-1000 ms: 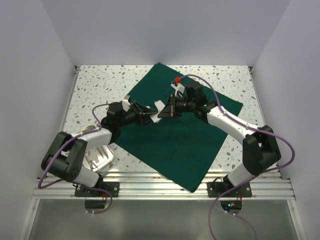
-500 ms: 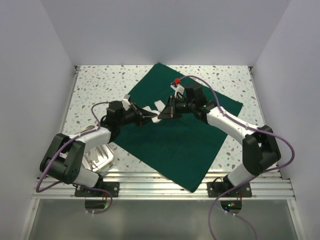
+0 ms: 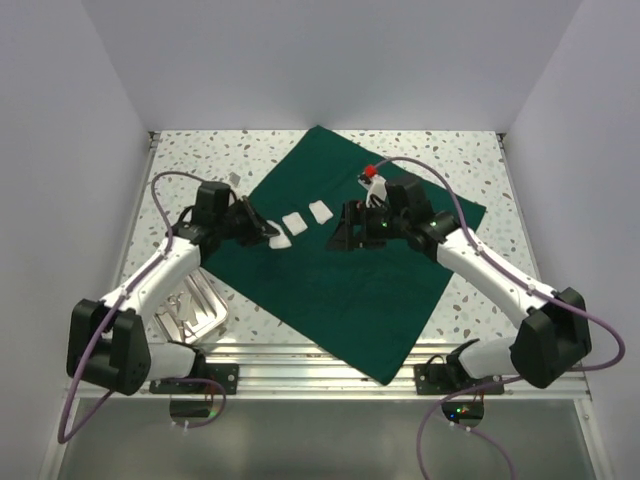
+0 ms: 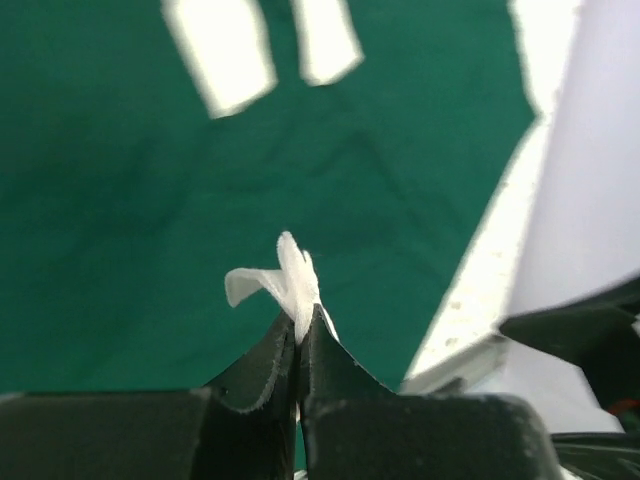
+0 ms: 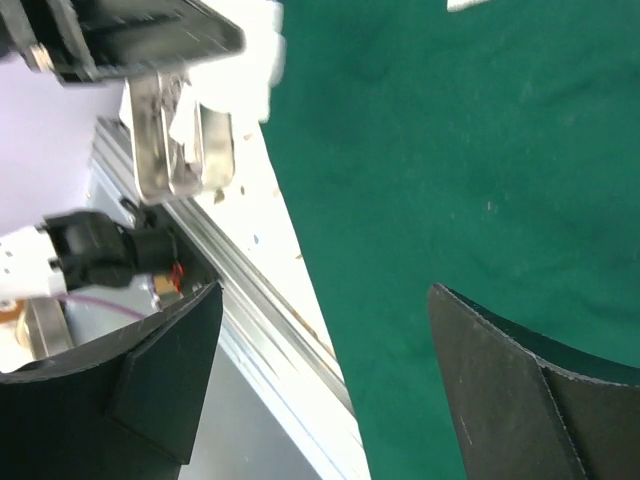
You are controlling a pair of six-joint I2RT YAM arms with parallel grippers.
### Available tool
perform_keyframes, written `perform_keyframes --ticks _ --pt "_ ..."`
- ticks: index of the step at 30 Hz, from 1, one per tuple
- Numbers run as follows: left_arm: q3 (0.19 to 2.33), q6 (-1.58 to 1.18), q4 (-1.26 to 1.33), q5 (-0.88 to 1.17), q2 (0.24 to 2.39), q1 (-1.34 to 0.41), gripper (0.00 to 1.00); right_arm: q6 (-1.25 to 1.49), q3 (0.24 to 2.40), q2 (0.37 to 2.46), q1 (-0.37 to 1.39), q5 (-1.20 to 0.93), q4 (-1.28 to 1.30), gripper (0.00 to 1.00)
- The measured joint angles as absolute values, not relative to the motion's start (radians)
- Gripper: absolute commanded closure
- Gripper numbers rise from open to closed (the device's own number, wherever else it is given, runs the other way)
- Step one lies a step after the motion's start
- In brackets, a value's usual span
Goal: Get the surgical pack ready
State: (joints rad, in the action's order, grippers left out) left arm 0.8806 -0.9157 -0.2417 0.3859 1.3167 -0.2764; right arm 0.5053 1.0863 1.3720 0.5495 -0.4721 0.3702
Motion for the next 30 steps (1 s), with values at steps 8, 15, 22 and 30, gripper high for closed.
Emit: perform_keyframes --ticks 8,15,22,30 --pt "0.868 -0.751 -0.666 0.069 1.027 -0.156 1.0 0.477 0.963 1.315 0.584 -0.479 0.381 0.11" --pt "0.866 -0.741 -0.904 -0.098 1.015 -0.093 1.0 0.463 0.912 1.279 0.597 -0.531 0.382 0.1" --pt "0.816 -0.717 -0.992 -0.156 1.068 0.024 1.0 0.443 0.912 1.239 0.628 -0.548 0.378 0.09" --pt "0.775 -0.619 -0.945 -0.102 1.087 0.17 1.0 0.425 0.912 1.238 0.636 -0.549 0.381 0.09"
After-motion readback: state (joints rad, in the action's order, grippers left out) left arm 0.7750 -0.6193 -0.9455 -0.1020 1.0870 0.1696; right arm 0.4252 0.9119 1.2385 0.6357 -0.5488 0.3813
